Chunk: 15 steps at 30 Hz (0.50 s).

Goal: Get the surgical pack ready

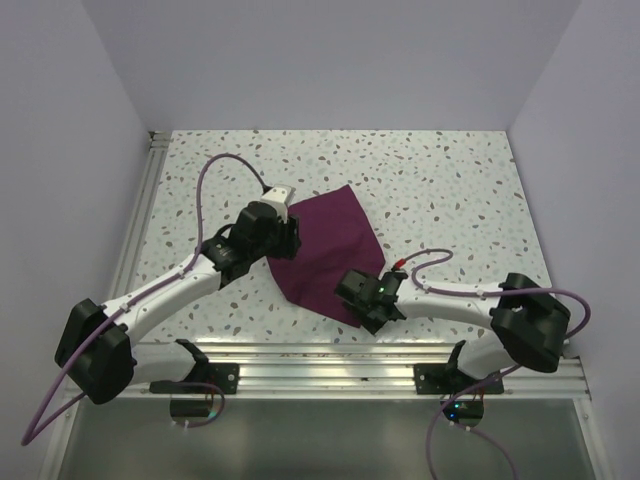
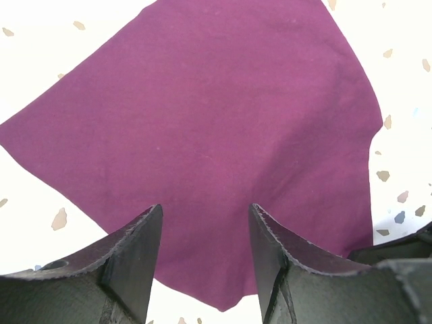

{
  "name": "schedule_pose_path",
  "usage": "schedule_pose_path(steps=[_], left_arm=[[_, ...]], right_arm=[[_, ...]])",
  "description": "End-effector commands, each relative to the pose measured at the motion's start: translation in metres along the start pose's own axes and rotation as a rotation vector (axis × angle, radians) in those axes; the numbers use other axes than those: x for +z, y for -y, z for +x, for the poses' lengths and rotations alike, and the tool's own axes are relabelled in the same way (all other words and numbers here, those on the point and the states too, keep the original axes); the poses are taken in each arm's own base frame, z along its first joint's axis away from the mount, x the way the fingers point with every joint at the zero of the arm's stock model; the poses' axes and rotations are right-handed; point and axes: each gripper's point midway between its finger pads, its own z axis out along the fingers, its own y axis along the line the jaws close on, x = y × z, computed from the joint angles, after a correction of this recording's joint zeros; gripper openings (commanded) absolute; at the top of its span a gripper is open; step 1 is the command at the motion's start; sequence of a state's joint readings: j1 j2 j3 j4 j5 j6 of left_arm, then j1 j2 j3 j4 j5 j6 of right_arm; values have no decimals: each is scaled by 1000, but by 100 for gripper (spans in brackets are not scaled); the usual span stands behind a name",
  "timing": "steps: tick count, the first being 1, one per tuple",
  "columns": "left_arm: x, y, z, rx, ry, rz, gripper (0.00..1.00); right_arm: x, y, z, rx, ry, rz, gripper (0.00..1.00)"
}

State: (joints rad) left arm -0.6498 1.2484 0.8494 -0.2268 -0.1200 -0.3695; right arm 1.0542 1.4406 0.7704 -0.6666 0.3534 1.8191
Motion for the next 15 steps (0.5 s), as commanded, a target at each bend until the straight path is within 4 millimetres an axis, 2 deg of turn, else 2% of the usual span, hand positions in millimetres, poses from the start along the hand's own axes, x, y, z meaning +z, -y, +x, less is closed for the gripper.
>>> schedule_pose_path(steps=[1, 2, 5, 6, 8, 9, 10, 15], left_arm=[[-6, 8, -13, 23, 33, 33, 57], [-5, 7, -13, 22, 35, 31, 57], [-4, 5, -9, 27, 28, 24, 57], [-4, 6, -10, 30, 32, 26, 57], [-2, 9, -10, 34, 28, 44, 57], [-2, 12, -11, 45, 31, 66, 57], [0, 21, -9, 56, 19, 116, 56], [15, 34, -1, 95, -48, 173, 55]], right_arm=[[2, -10, -5, 75, 55, -17, 55], [5, -7, -4, 81, 56, -7, 48], [10, -1, -4, 89, 60, 8, 42], [12, 4, -4, 89, 62, 20, 30], [14, 10, -4, 88, 61, 32, 17], [14, 16, -5, 86, 62, 39, 6], [14, 20, -6, 86, 60, 44, 1], [18, 52, -8, 83, 44, 77, 0]])
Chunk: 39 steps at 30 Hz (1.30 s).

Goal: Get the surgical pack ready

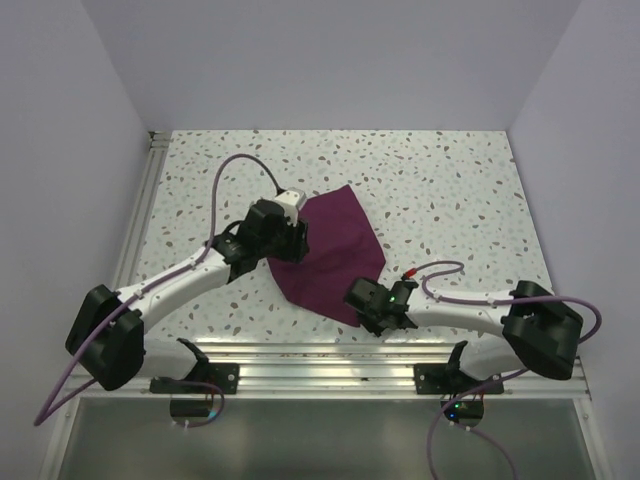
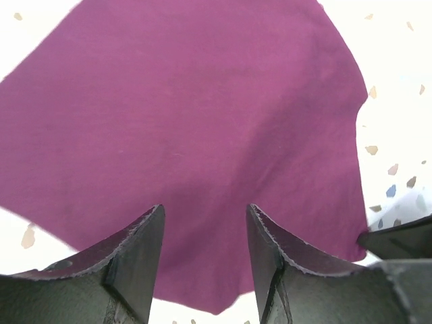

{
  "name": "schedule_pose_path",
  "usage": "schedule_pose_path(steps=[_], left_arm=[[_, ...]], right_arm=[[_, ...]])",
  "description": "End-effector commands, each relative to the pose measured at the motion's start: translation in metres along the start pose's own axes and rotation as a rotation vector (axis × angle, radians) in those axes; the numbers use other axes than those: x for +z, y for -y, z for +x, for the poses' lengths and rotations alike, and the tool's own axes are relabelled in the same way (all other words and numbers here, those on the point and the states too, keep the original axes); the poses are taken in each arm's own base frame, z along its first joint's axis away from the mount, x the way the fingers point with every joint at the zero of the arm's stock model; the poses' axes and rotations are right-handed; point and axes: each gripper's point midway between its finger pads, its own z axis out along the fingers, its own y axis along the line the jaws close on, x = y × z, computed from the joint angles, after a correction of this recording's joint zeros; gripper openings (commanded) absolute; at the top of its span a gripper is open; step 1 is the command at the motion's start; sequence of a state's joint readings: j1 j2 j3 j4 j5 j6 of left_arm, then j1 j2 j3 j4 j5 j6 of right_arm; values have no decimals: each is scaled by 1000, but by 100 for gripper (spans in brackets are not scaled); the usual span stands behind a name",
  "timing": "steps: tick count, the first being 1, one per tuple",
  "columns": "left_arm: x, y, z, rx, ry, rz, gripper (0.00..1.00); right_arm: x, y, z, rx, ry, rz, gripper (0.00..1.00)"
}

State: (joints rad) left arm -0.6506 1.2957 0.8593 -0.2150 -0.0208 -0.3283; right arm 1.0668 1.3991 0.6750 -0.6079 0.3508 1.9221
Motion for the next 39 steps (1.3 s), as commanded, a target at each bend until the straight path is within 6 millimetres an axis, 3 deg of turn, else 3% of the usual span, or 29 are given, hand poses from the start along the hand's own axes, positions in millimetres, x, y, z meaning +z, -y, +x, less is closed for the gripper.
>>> schedule_pose_path(steps=[1, 7, 17, 21, 22, 30, 38, 39], left_arm=[[15, 18, -7, 57, -22, 89, 55], [42, 24, -8, 129, -69, 84, 52], [60, 32, -26, 245, -62, 62, 54], [71, 36, -23, 275, -105, 81, 53], [78, 33, -14, 280, -145, 72, 53], [100, 27, 3, 344, -212, 5, 49], [110, 36, 33, 395, -297, 20, 48], [113, 30, 38, 402, -314, -12, 48]], right_arm=[[7, 40, -15, -18, 53, 88, 0], [2, 47, -13, -42, 33, 106, 0], [7, 54, 0, -59, 3, 120, 0], [6, 58, 1, -66, 7, 115, 0], [6, 57, 2, -64, 4, 111, 0], [6, 58, 2, -62, -5, 85, 0], [3, 58, -11, -22, 32, 36, 0], [1, 56, -13, -19, 37, 25, 0]])
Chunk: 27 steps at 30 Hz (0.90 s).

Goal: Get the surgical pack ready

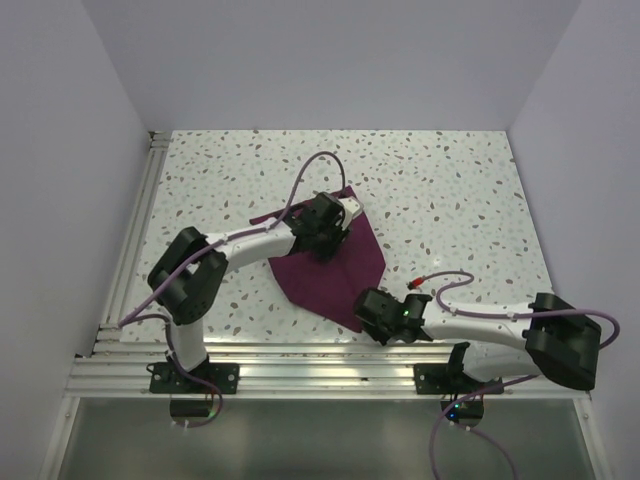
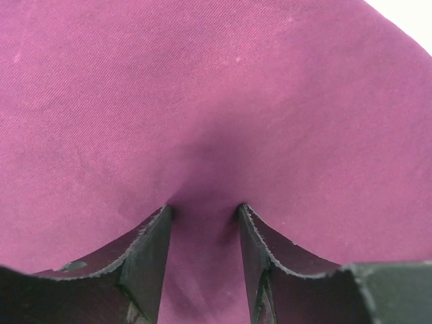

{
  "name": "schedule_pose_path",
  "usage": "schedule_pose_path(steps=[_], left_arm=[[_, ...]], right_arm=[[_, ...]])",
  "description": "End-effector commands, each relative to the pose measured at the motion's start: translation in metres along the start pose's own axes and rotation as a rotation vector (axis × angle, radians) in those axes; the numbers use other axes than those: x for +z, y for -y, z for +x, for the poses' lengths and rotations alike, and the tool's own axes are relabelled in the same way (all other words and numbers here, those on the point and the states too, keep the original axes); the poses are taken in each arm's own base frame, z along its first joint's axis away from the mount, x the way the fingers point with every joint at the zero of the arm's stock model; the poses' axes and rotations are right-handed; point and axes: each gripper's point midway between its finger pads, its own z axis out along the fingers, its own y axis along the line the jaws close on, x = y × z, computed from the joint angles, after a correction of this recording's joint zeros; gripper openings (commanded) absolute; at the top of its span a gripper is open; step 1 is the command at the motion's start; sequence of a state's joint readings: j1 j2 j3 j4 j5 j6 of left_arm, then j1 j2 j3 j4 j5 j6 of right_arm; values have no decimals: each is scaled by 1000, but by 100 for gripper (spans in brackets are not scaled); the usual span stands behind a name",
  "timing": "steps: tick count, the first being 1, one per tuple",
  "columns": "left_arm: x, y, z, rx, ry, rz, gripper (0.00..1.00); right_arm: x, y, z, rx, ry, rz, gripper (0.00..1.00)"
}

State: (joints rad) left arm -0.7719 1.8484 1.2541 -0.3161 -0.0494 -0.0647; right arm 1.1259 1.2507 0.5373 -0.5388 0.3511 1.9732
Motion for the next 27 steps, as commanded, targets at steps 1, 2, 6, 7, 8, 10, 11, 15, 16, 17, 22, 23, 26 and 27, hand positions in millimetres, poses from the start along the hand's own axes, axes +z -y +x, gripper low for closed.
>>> schedule_pose_path(steps=[1, 2, 6, 7, 8, 10, 11, 15, 16, 17, 22, 23, 26, 27], left_arm=[[12, -4, 15, 42, -73, -44, 47], [14, -7, 14, 40, -79, -59, 45], [31, -13, 31, 38, -146, -102, 41], [34, -13, 35, 37, -161, -106, 41], [36, -13, 37, 33, -170, -107, 40], [44, -14, 51, 27, -216, -118, 39], [46, -13, 52, 11, -223, -120, 35], [51, -10, 61, -55, -252, -119, 12], [52, -8, 60, -72, -249, -112, 7], [52, -7, 61, -105, -250, -111, 0], [55, 0, 61, -235, -247, -114, 0], [54, -2, 62, -266, -245, -133, 0], [50, -8, 60, -375, -223, -174, 0], [47, -9, 54, -397, -198, -173, 0]], right_arm=[[5, 38, -21, -45, 89, 106, 0], [4, 36, -21, -43, 90, 101, 0], [2, 34, -21, -46, 90, 96, 0], [3, 34, -22, -50, 94, 94, 0], [4, 33, -22, -57, 94, 90, 0], [5, 29, -22, -69, 105, 81, 0], [5, 26, -24, -75, 116, 73, 0], [2, 18, -32, -97, 162, 46, 0], [0, 14, -34, -99, 171, 24, 0], [0, 12, -41, -99, 198, 10, 0], [1, -13, -61, -195, 226, -73, 0], [5, -16, -70, -187, 226, -65, 0], [10, -37, -77, -266, 189, -112, 0], [11, -41, -79, -281, 182, -120, 0]])
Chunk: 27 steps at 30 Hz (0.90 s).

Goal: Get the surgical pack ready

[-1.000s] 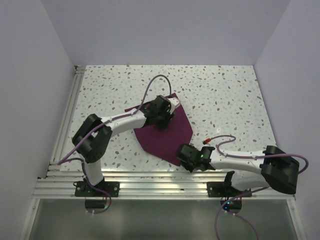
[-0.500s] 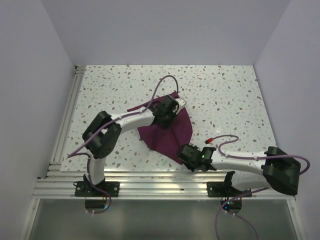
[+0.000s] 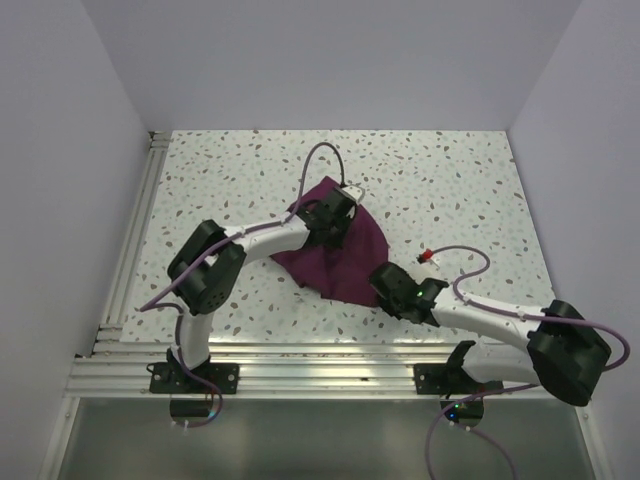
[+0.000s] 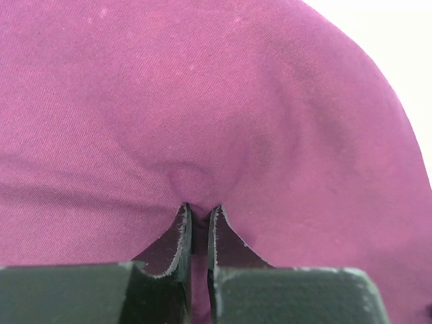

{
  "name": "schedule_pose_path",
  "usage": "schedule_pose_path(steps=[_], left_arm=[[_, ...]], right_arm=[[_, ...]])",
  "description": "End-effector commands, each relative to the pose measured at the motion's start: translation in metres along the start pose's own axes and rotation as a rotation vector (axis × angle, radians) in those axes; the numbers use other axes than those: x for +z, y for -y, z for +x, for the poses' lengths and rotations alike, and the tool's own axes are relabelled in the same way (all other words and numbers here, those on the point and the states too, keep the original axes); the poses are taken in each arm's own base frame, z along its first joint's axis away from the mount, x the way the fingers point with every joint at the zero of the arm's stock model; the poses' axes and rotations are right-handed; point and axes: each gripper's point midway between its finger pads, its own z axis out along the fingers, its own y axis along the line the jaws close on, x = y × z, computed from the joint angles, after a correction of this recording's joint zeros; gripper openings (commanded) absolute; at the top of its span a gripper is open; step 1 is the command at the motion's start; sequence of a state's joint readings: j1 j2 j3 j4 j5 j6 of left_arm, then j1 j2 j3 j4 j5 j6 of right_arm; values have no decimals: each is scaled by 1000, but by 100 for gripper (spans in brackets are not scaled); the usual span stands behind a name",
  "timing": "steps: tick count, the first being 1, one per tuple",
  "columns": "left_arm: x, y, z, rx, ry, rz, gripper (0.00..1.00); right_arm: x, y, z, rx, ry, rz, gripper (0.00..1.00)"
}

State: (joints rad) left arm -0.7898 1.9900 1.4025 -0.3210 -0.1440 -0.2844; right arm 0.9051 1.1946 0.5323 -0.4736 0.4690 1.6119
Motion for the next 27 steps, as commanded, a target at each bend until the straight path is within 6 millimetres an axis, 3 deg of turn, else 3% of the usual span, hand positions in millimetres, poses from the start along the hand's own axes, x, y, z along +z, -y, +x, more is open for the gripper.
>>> schedule_pose_path(steps=[1, 3, 9, 10, 13, 19, 24, 27], left_arm=[[16, -28, 73, -210, -203, -119, 0], [14, -32, 67, -227, -186, -127, 0], [9, -29, 55, -214, -182, -84, 0], [9, -29, 56, -195, -188, -85, 9], [7, -36, 58, -150, -206, -132, 24], [0, -53, 65, -77, -247, -244, 34], [10, -45, 73, -63, -284, -201, 34], [17, -32, 80, -67, -310, -132, 22]], right_arm=[[5, -19, -12, -203, 0, -76, 0], [6, -29, -22, -206, 6, -103, 0], [19, -28, -34, -319, -77, -101, 0], [24, -27, -33, -332, -93, -89, 0], [31, -26, -29, -344, -135, -91, 0], [42, -25, -23, -330, -182, -102, 0], [46, -27, -21, -328, -194, -106, 0], [47, -27, -25, -340, -184, -103, 0]])
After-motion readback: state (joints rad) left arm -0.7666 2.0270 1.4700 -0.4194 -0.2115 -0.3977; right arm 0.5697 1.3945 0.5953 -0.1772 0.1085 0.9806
